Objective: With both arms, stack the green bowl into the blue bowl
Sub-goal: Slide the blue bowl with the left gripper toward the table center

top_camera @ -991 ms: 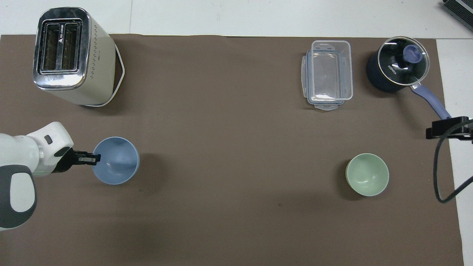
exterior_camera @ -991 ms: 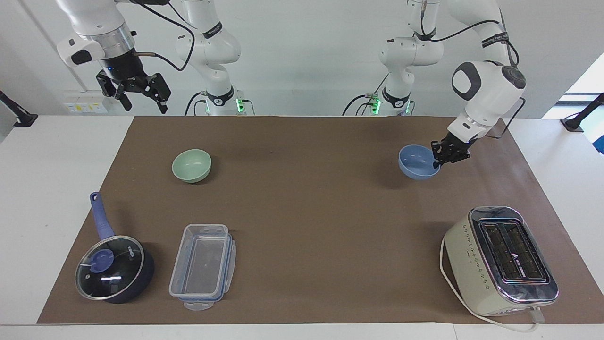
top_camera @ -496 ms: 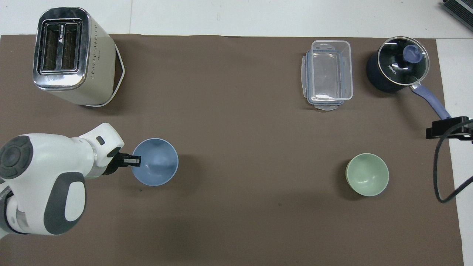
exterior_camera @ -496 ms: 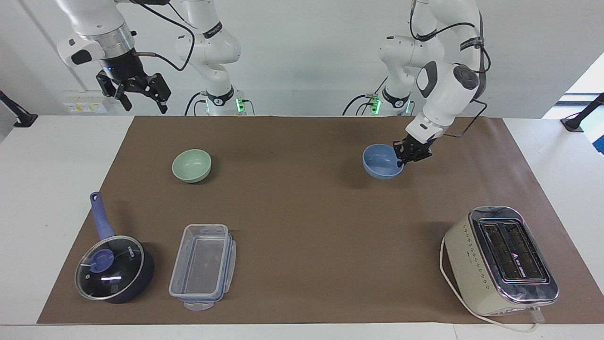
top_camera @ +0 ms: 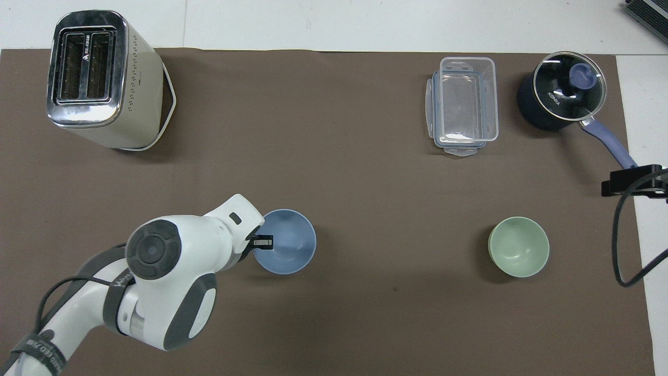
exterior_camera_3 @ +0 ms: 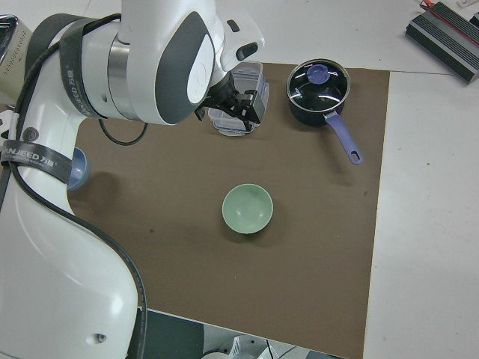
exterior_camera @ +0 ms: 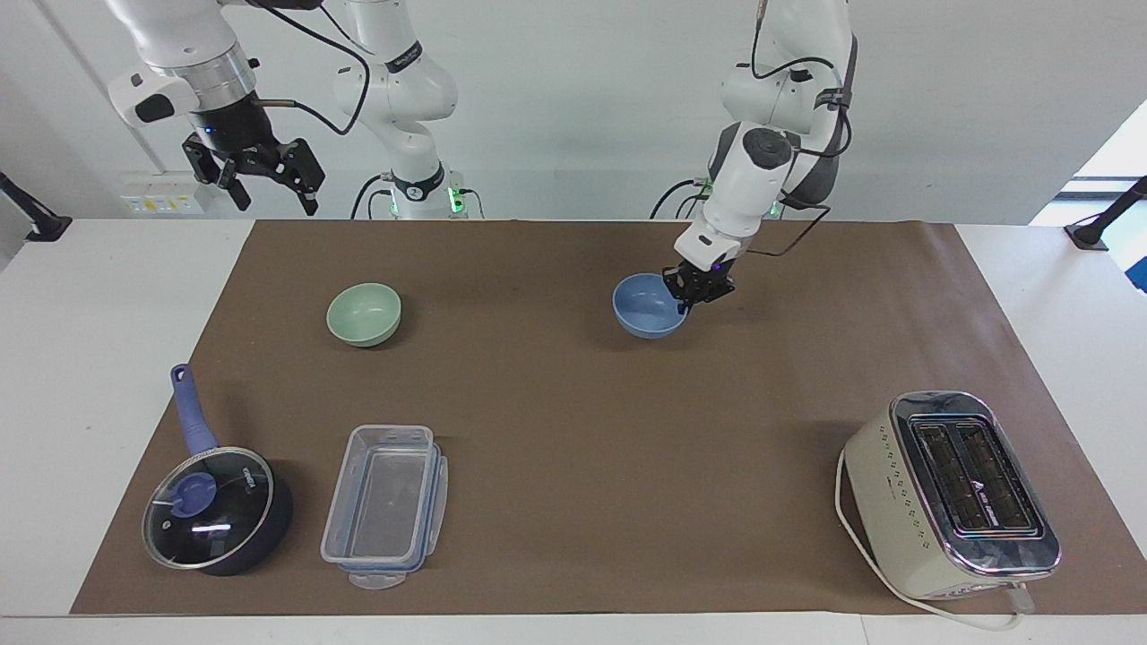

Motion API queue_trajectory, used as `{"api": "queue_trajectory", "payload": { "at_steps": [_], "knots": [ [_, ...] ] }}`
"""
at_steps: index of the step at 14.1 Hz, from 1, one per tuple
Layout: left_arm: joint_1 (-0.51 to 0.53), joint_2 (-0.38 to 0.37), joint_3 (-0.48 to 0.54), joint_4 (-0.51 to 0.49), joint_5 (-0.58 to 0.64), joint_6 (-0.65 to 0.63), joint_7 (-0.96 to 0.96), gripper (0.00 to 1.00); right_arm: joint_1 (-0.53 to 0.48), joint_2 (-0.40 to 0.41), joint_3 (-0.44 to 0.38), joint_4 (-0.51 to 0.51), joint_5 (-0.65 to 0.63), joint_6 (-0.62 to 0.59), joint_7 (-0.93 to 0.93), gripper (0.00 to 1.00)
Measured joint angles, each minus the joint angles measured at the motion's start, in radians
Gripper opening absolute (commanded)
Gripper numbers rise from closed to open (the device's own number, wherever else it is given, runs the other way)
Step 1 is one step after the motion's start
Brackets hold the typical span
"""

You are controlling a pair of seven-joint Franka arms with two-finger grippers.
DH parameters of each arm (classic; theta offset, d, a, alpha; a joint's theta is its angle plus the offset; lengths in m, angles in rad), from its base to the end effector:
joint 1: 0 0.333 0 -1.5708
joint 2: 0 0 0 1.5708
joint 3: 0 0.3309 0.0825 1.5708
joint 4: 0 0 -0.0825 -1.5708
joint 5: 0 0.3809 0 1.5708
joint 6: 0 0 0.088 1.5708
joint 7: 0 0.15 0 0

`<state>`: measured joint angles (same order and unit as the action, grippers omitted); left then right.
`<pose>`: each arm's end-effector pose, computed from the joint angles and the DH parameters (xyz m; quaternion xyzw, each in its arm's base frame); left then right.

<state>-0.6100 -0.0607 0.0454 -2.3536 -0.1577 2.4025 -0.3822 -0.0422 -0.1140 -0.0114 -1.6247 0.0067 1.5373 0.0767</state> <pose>0.4251 -0.2760 0.3393 0.9962 -0.0356 0.0223 0.0761 0.5108 -0.0267 0.6288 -0.9978 0.0649 -0.0132 0.0042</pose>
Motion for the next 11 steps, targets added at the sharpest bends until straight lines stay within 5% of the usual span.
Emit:
{"api": "queue_trajectory", "payload": {
  "at_steps": [9, 10, 11],
  "knots": [
    [-0.093, 0.096, -0.001, 0.003, 0.014, 0.1, -0.138, 0.0, 0.0, 0.0, 0.0, 0.0, 0.0, 0.0, 0.0, 1.0],
    [-0.094, 0.096, -0.001, 0.003, 0.014, 0.1, -0.138, 0.05, 0.0, 0.0, 0.0, 0.0, 0.0, 0.0, 0.0, 1.0],
    [-0.094, 0.096, -0.001, 0.003, 0.014, 0.1, -0.138, 0.24, 0.0, 0.0, 0.0, 0.0, 0.0, 0.0, 0.0, 1.0]
  ]
}}
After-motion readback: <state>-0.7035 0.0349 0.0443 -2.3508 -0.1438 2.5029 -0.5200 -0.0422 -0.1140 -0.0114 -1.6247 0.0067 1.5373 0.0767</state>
